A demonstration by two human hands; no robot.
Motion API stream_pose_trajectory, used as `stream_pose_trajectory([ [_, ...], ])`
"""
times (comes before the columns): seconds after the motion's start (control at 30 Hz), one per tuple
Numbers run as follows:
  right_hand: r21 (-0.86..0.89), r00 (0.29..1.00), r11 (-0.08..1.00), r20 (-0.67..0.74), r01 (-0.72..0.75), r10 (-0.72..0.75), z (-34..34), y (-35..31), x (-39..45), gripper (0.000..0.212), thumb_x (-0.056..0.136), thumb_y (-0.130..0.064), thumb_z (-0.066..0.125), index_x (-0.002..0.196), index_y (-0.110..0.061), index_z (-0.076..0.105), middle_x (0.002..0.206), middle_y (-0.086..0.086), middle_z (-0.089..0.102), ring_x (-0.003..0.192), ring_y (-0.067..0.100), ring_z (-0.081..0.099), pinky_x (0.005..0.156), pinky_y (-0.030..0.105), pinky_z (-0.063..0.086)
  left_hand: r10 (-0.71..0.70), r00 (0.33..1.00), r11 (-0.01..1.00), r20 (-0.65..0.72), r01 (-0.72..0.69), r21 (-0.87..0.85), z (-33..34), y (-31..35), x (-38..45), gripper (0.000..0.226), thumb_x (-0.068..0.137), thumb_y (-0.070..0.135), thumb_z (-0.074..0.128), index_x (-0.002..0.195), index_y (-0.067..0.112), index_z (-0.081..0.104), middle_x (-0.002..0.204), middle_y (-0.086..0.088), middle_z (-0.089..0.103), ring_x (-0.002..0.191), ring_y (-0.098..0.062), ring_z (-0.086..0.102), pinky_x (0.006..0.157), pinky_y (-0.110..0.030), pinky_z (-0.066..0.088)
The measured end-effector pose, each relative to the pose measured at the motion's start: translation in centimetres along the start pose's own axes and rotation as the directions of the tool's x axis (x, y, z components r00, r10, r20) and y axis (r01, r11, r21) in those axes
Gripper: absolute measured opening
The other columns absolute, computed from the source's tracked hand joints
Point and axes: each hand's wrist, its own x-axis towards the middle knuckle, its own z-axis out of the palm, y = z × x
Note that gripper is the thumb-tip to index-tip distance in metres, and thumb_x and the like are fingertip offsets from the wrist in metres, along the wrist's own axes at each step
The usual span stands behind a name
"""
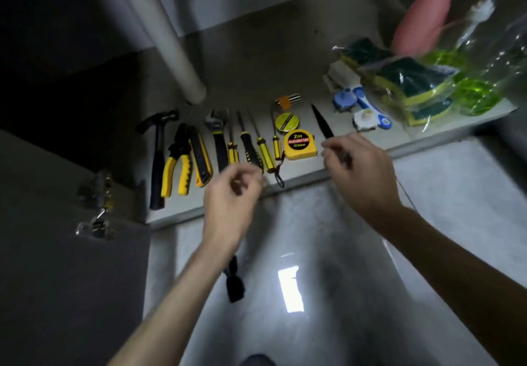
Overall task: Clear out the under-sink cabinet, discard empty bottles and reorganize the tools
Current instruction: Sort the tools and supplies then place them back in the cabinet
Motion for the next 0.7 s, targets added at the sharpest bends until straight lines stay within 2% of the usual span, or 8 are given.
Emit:
stream_pose_trajectory([
  [0.1, 0.168, 0.997, 0.984, 0.056, -0.052, 0.043, 0.9, -0.6, -4.4, 0.016, 0.099, -0.013, 0.058, 0.107, -0.013, 0.072, 0.091, 0.001, 0.071, 0.072, 0.014, 0.063, 0.069, 0.039, 0.057, -0.255, 0.966, 0.937, 0.036, 0.237, 0.257, -0.8, -4.5, -5.5, 0.012, 0.089, 0.039, 0.063, 0.080, 0.031, 0.064, 0.076, 0.014, 0.066, 0.072, -0.007, 0.063, 0.058, -0.024, 0.047],
  [0.2, 0.165, 0.977, 0.981, 0.203, -0.097, 0.062, 1.6, -0.2, -8.1, 0.017, 0.099, -0.014, 0.057, 0.102, -0.013, 0.074, 0.085, -0.003, 0.072, 0.070, 0.012, 0.065, 0.070, 0.037, 0.058, -0.447, 0.894, 0.746, 0.010, 0.367, 0.555, -1.5, -8.6, -8.8, 0.031, 0.083, 0.056, 0.065, 0.088, 0.030, 0.050, 0.089, 0.013, 0.060, 0.084, -0.017, 0.061, 0.064, -0.032, 0.044],
  [0.27, 0.130, 0.942, 0.981, 0.322, -0.144, 0.096, 1.6, 0.6, -9.9, 0.015, 0.098, -0.019, 0.060, 0.102, -0.019, 0.074, 0.087, -0.008, 0.072, 0.077, 0.011, 0.067, 0.075, 0.036, 0.056, -0.558, 0.830, 0.660, 0.012, 0.434, 0.613, -1.7, -10.5, -10.1, 0.043, 0.080, 0.057, 0.068, 0.098, 0.029, 0.041, 0.102, 0.008, 0.057, 0.095, -0.022, 0.060, 0.069, -0.033, 0.041],
  [0.33, 0.079, 0.905, 0.984, 0.410, -0.160, 0.115, 1.5, 1.7, -11.1, 0.011, 0.096, -0.025, 0.063, 0.099, -0.027, 0.073, 0.086, -0.012, 0.072, 0.079, 0.008, 0.067, 0.075, 0.033, 0.055, -0.601, 0.798, 0.649, 0.033, 0.463, 0.604, -1.5, -11.8, -11.1, 0.040, 0.083, 0.046, 0.068, 0.103, 0.031, 0.037, 0.109, 0.005, 0.056, 0.100, -0.024, 0.060, 0.071, -0.032, 0.039],
  [0.4, 0.023, 0.870, 0.986, 0.475, -0.162, 0.132, 1.4, 2.8, -11.9, 0.009, 0.094, -0.028, 0.064, 0.097, -0.031, 0.072, 0.087, -0.014, 0.072, 0.080, 0.006, 0.067, 0.074, 0.032, 0.055, -0.559, 0.823, 0.693, 0.099, 0.398, 0.601, -0.7, -11.9, -11.3, 0.030, 0.085, 0.030, 0.063, 0.102, 0.033, 0.039, 0.107, 0.006, 0.058, 0.098, -0.023, 0.061, 0.070, -0.031, 0.041],
  [0.5, -0.020, 0.831, 0.982, 0.530, -0.186, 0.168, 1.4, 4.0, -12.5, 0.010, 0.094, -0.028, 0.063, 0.099, -0.032, 0.072, 0.093, -0.013, 0.072, 0.086, 0.008, 0.067, 0.079, 0.036, 0.055, -0.405, 0.863, 0.816, 0.302, 0.193, 0.544, 1.3, -10.7, -10.0, 0.025, 0.082, 0.011, 0.057, 0.097, 0.031, 0.055, 0.102, 0.009, 0.060, 0.092, -0.014, 0.059, 0.075, -0.032, 0.050],
  [0.57, -0.040, 0.821, 0.981, 0.542, -0.192, 0.183, 1.6, 4.9, -13.0, 0.015, 0.094, -0.025, 0.064, 0.107, -0.030, 0.070, 0.104, -0.012, 0.069, 0.094, 0.011, 0.065, 0.084, 0.037, 0.053, -0.300, 0.855, 0.868, 0.423, 0.060, 0.494, 3.0, -9.6, -8.5, 0.027, 0.080, 0.005, 0.056, 0.095, 0.027, 0.062, 0.100, 0.006, 0.061, 0.094, -0.013, 0.059, 0.079, -0.028, 0.049],
  [0.7, -0.045, 0.784, 0.988, 0.603, -0.150, 0.147, 1.8, 6.4, -13.9, 0.042, 0.090, -0.030, 0.069, 0.130, -0.024, 0.058, 0.125, -0.005, 0.053, 0.109, 0.015, 0.056, 0.088, 0.040, 0.053, -0.156, 0.796, 0.901, 0.585, -0.129, 0.415, 6.2, -8.1, -5.7, 0.034, 0.082, 0.002, 0.061, 0.110, 0.019, 0.067, 0.110, 0.001, 0.061, 0.103, -0.016, 0.058, 0.088, -0.023, 0.045],
])
